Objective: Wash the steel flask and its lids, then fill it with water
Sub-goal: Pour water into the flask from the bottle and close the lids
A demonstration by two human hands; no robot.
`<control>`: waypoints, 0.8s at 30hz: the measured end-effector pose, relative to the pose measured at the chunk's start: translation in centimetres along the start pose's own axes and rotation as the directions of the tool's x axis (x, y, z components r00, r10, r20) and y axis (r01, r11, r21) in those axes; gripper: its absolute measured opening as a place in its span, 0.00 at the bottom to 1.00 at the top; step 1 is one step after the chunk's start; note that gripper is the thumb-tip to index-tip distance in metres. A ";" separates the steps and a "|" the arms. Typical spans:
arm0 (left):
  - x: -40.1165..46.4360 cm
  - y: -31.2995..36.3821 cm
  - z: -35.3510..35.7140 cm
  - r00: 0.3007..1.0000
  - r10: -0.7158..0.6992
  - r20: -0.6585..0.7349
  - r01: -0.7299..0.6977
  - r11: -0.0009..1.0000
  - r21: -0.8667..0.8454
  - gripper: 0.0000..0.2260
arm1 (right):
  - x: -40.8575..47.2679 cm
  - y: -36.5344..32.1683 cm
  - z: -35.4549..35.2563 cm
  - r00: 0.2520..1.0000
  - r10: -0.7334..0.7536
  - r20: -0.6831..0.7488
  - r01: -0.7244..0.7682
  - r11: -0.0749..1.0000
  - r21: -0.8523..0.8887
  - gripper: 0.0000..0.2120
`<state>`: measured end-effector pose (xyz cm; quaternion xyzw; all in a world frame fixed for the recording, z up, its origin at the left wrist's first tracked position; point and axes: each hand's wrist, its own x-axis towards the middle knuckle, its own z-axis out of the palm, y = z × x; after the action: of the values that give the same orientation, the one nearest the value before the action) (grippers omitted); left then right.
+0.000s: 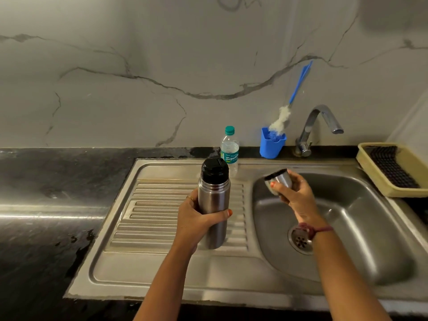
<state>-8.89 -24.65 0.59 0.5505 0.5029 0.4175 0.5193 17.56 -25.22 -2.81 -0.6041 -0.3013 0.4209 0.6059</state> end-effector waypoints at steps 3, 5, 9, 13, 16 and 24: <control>-0.4 0.7 2.0 1.000 0.007 0.016 -0.007 1.000 -0.006 0.25 | -0.6 -3.9 -2.6 0.996 -0.092 0.021 0.094 0.984 -0.152 0.31; -0.6 1.0 3.3 0.999 0.014 0.030 -0.013 1.000 -0.020 0.25 | -1.0 -6.3 -4.2 0.985 -0.164 0.045 0.170 0.939 -0.298 0.30; -1.1 1.4 5.5 0.999 0.025 0.047 -0.024 1.000 -0.015 0.26 | -1.2 -10.1 -6.5 0.954 -0.279 0.112 0.296 0.802 -0.519 0.33; -1.5 1.7 7.3 0.997 0.037 0.065 -0.037 0.999 0.002 0.26 | -1.4 -12.3 -8.0 0.936 -0.307 0.172 0.349 0.738 -0.578 0.34; -1.8 1.9 8.5 0.995 0.043 0.089 -0.045 0.999 0.010 0.26 | -1.4 -12.9 -8.4 0.943 -0.275 0.190 0.333 0.736 -0.590 0.36; -2.1 2.7 11.1 0.992 0.057 0.115 -0.059 0.998 0.015 0.26 | -1.4 -13.5 -8.5 0.971 -0.205 0.127 0.238 0.896 -0.375 0.32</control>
<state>2.05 -28.34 2.11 0.5929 0.4597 0.3955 0.5299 26.28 -29.39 10.00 -0.6556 -0.4704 0.3062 0.5051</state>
